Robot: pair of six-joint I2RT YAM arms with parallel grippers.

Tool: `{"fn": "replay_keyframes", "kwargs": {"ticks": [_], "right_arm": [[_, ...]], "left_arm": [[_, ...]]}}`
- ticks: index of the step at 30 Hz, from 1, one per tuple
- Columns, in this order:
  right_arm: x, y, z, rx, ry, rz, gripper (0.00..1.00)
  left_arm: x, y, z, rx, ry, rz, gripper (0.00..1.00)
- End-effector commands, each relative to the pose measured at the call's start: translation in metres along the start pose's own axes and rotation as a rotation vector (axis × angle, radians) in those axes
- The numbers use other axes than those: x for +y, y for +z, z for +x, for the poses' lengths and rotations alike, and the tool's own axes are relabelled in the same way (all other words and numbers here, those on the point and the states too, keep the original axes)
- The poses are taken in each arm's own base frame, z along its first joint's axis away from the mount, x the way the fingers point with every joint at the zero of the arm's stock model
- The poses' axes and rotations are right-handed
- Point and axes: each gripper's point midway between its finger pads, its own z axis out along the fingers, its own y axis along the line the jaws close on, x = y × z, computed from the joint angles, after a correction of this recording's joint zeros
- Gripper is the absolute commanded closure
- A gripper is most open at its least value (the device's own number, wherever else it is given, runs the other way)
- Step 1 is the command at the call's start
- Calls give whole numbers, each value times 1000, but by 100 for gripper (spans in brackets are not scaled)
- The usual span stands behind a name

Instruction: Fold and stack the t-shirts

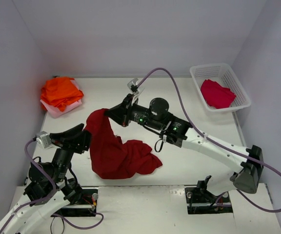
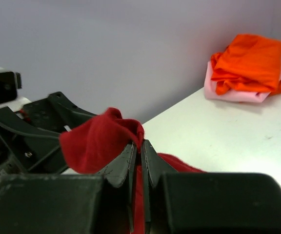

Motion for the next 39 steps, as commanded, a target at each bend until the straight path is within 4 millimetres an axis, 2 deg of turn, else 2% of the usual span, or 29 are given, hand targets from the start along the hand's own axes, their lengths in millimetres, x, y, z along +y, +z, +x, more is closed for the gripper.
{"fn": "replay_keyframes", "kwargs": {"ticks": [1, 7, 11, 12, 16, 17, 19, 20, 22, 23, 24, 25, 26, 28, 29, 30, 32, 34, 39], "right_arm": [[41, -32, -92, -203, -113, -36, 100], [50, -53, -111, -212, -145, -23, 100], [50, -63, -102, -178, -141, -17, 100], [52, -68, -104, -185, -143, -16, 100], [49, -82, -100, -182, -143, 5, 100], [48, -84, -96, -166, -141, 9, 100], [50, -92, -98, -166, -147, 9, 100], [49, -94, -94, -146, -150, 18, 100], [51, -106, -99, -158, -155, 28, 100], [50, -111, -96, -143, -153, 38, 100], [54, -122, -102, -162, -155, 41, 100], [52, -128, -99, -147, -152, 52, 100], [57, -141, -107, -170, -150, 51, 100], [58, -153, -106, -167, -140, 65, 100], [63, -164, -112, -185, -141, 59, 100], [64, -168, -113, -190, -137, 60, 100], [65, -179, -115, -197, -133, 69, 100], [65, -182, -114, -194, -132, 75, 100], [66, -181, -113, -188, -125, 65, 100]], "left_arm": [[-2, 0, -6, -28, -24, 6, 44], [-6, 4, 3, -16, -40, 31, 30], [-25, 14, 11, 22, -21, 113, 29], [-32, 16, 7, 22, -18, 140, 29], [-65, 27, 12, 75, 41, 283, 29], [-76, 31, 22, 117, 59, 343, 29], [-93, 37, 19, 125, 91, 413, 29], [-104, 39, 29, 163, 103, 474, 29], [-115, 44, 23, 163, 114, 514, 29], [-122, 45, 27, 180, 118, 557, 29], [-126, 46, 25, 180, 107, 576, 29], [-126, 50, 21, 171, 102, 578, 29], [-134, 48, 19, 166, 91, 643, 29], [-139, 50, 15, 173, 14, 686, 29], [-132, 61, 10, 133, 12, 692, 29], [-137, 55, 11, 175, -58, 750, 29], [-129, 67, 12, 160, -89, 782, 29], [-130, 67, 16, 201, -153, 820, 29], [-134, 75, 17, 225, -179, 877, 29]]}}
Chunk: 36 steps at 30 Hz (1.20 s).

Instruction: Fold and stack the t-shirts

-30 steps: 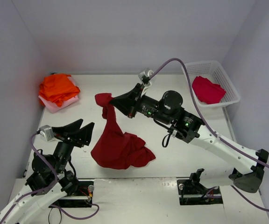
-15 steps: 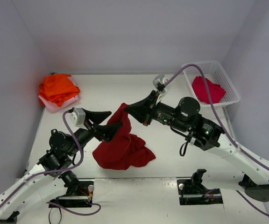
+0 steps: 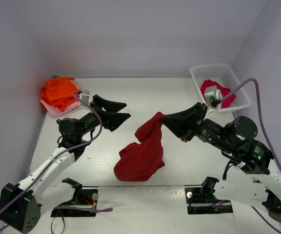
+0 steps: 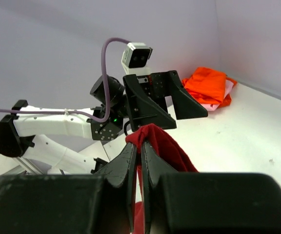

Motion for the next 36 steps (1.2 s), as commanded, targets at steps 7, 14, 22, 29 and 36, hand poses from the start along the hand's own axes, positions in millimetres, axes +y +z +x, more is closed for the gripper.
{"fn": "replay_keyframes", "kwargs": {"ticks": [7, 14, 22, 29, 36], "right_arm": [[0, 26, 4, -20, 19, -15, 100], [-1, 35, -4, -29, -7, -11, 100], [9, 37, -12, -54, 4, -56, 100], [22, 42, -15, -62, 38, -123, 100], [21, 52, -1, -35, 66, -135, 100]], "left_arm": [[-75, 11, -29, 4, -2, 330, 29], [-114, 1, -33, -9, -61, 408, 29], [-115, -5, -18, -15, -107, 395, 29], [-101, 3, 5, 20, -117, 371, 29], [-98, 14, 7, 51, -79, 395, 29]]}}
